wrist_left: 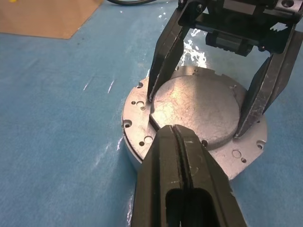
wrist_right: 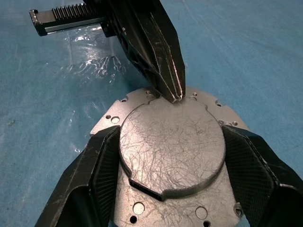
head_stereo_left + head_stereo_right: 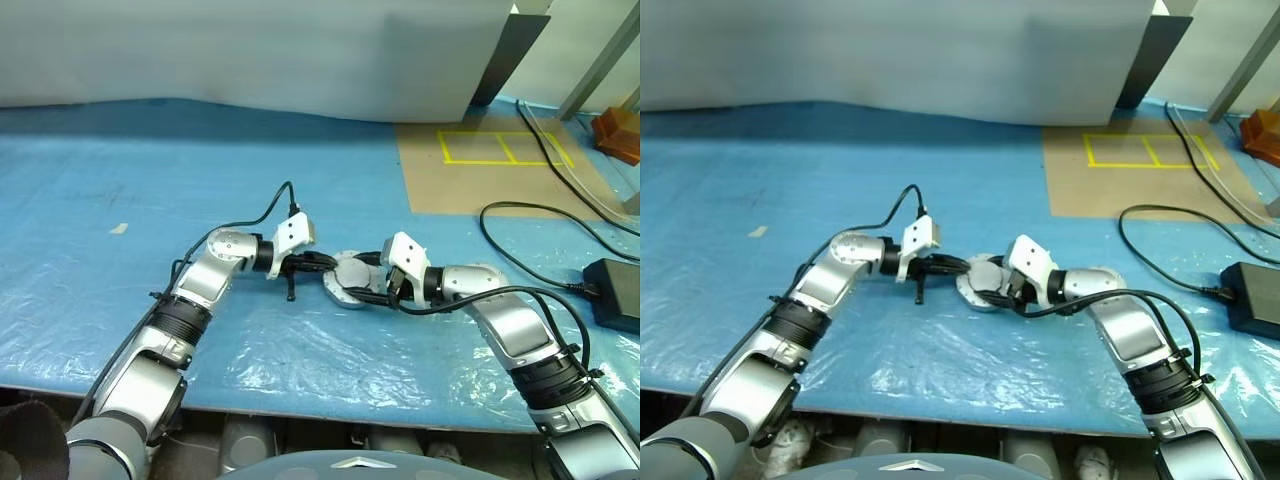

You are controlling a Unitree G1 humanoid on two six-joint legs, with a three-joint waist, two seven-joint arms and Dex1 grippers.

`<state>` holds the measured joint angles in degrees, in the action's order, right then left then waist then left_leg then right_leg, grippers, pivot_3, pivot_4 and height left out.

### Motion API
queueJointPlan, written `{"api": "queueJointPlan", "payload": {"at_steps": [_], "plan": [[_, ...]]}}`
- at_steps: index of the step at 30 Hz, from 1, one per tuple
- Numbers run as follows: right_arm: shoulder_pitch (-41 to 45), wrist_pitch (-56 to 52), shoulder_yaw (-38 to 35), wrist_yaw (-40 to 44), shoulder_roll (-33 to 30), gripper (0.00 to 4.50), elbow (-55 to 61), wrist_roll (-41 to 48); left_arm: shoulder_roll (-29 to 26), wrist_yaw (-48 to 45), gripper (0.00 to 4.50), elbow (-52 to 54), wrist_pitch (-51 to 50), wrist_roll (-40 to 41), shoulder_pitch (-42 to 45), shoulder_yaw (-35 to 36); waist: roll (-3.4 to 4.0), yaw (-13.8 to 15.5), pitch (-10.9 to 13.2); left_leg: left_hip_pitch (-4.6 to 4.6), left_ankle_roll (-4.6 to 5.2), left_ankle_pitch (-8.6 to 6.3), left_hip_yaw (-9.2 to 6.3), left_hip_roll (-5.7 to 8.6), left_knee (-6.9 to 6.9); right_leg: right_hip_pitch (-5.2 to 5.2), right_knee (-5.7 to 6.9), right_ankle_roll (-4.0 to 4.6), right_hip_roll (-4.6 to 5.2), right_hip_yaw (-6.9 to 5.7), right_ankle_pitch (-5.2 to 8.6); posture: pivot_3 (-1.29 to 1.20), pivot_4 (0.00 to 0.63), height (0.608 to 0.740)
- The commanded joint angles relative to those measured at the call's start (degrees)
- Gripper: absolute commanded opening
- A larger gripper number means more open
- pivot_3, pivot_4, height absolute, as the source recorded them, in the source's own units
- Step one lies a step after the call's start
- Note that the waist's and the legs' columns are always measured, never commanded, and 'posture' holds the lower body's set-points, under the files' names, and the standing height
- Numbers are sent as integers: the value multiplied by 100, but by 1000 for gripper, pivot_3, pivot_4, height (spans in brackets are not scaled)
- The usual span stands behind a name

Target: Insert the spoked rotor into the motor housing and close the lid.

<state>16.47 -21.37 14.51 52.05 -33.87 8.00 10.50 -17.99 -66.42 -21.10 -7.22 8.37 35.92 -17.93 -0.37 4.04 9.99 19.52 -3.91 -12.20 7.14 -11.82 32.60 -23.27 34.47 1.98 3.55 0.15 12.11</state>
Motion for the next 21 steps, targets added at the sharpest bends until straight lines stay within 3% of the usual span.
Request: {"api": "queueJointPlan", "payload": {"at_steps": [1,12,21], "plan": [[-205,-244,155,-156,-43,2963,-275,-278,-9,-10,0,-259,177,-263,73,-157,0,-1,-3,-1,0,0,0,0,-3,0,-1,0,0,0,0,0,150,740],[-182,-294,117,-189,-17,2963,-246,-216,-222,-229,0,-791,631,-470,170,-178,-9,-1,-58,-11,0,0,2,1,-28,5,-19,-27,0,0,16,0,150,740],[-150,-288,164,-198,11,2963,-278,-263,-63,-275,0,-654,694,-566,19,-356,-16,-5,-73,-14,0,-1,4,-1,-43,23,-61,-1,-1,-4,0,0,150,740]]}}
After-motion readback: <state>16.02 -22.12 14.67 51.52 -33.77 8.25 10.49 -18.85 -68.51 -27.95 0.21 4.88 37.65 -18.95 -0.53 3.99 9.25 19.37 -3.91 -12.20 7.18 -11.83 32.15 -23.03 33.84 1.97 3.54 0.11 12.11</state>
